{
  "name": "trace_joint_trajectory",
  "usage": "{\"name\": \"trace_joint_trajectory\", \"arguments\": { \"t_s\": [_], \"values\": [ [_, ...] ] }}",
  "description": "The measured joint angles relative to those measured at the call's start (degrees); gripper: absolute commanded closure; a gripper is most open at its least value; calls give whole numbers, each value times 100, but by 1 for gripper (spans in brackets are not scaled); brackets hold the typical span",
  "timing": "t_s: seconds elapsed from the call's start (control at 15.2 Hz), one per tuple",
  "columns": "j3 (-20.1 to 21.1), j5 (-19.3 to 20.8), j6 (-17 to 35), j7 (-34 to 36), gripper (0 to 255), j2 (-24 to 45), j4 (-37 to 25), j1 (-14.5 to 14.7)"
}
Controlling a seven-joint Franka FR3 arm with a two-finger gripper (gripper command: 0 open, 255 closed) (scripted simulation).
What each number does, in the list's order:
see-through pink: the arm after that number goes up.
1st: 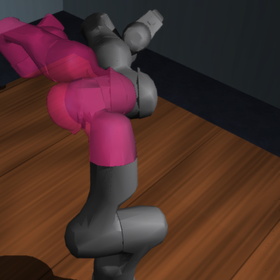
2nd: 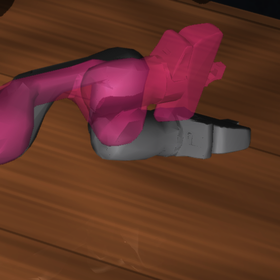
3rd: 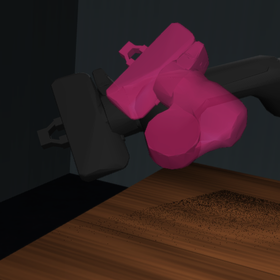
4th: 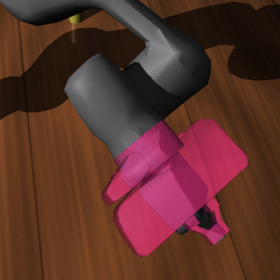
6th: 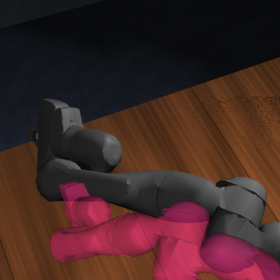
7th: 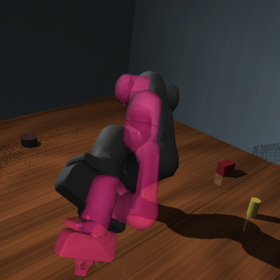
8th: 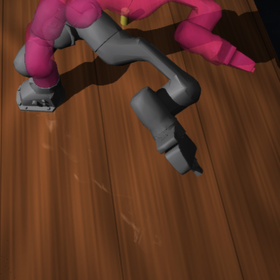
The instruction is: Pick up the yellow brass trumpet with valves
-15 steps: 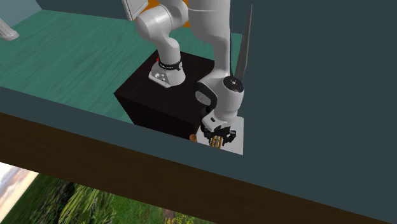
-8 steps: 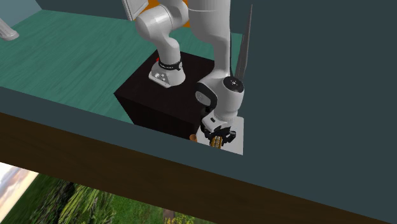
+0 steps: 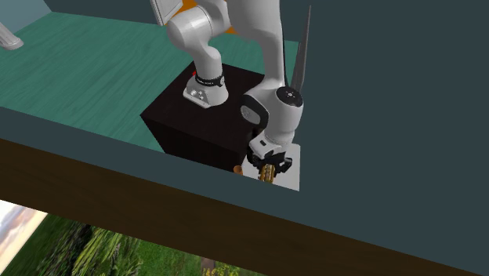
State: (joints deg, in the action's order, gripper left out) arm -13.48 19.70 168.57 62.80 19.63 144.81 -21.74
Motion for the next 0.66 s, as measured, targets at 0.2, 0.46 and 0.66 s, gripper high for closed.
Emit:
{"name": "trace_joint_trajectory", "arguments": {
  "t_s": [0.2, 0.46, 0.66],
  "values": [
    [29, -31, -227, -70, 255, -284, 51, -25],
    [49, -64, -537, -149, 255, -687, 140, -35],
    [65, -102, -741, -214, 255, -900, 154, -47]
  ]
}}
